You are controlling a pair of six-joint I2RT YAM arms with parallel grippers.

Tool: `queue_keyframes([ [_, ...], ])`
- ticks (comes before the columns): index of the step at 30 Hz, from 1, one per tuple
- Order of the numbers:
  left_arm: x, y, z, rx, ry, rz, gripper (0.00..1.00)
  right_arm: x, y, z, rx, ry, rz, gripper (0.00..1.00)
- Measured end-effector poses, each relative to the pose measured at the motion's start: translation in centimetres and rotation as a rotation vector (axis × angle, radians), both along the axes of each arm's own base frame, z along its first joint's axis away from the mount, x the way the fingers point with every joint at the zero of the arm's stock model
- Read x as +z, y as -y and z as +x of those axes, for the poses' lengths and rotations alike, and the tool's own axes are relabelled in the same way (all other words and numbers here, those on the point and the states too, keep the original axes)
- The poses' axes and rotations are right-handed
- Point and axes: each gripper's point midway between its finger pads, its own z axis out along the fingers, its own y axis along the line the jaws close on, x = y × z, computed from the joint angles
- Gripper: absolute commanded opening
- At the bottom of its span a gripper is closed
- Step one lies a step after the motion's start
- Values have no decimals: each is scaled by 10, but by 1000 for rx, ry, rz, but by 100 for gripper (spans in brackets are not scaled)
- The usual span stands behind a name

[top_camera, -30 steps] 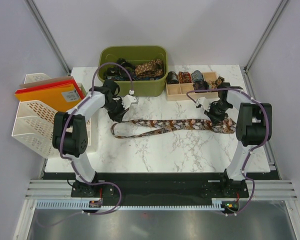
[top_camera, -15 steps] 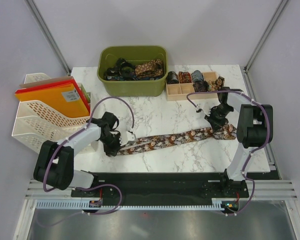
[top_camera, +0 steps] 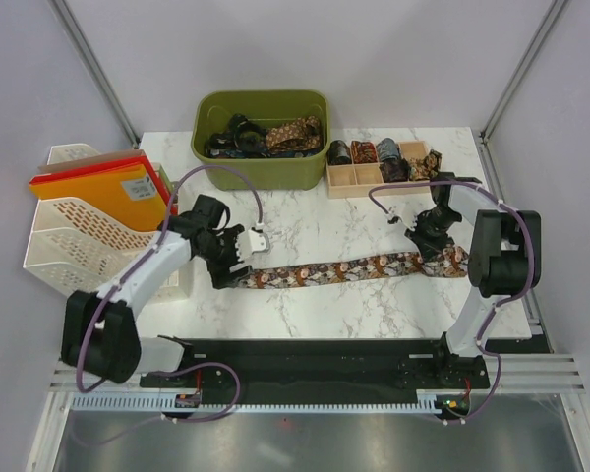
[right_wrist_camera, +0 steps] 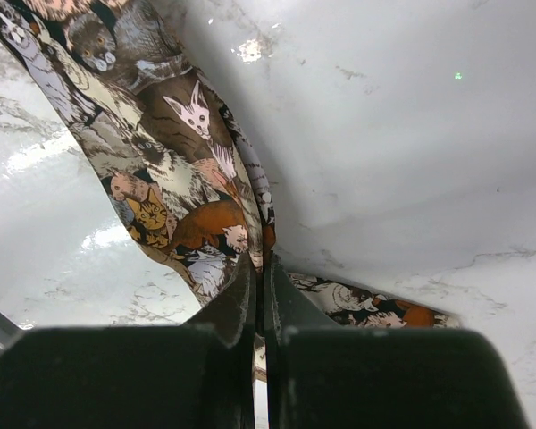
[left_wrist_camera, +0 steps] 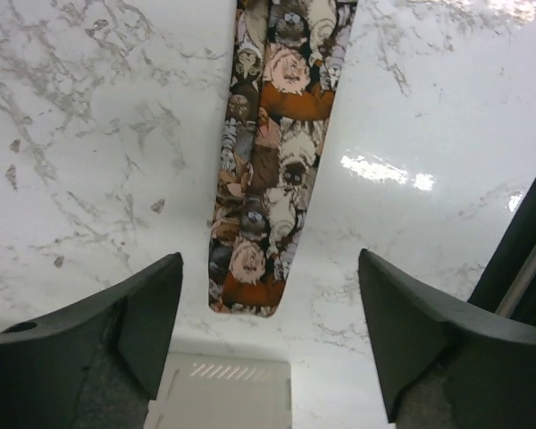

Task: Roll the ties
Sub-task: Flatten out the tie at the center of the board.

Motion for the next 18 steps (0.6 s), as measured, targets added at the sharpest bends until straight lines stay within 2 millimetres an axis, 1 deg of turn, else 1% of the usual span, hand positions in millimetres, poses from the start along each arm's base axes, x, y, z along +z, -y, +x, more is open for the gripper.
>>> queue_keyframes([
  [2, -10, 3, 12, 2, -39, 12, 91, 1, 0, 0, 1, 8, -3, 0],
  [3, -18, 4, 16, 2, -69, 22, 91, 1, 1, 0, 0, 10, -4, 0],
  [5, -33, 5, 20, 5, -123, 42, 88, 1, 1, 1, 0, 16, -4, 0],
  [7, -41, 5, 27, 7, -150, 59, 83, 1, 1, 1, 0, 19, -5, 0],
  [10, -50, 6, 38, 10, -157, 78, 79, 1, 1, 2, 1, 29, -6, 0],
  [16, -64, 8, 44, 11, -195, 84, 75, -2, 2, 0, 7, 47, -16, 0],
  [18, -67, 10, 44, 8, -203, 80, 70, -3, 2, -2, 9, 53, -21, 0],
])
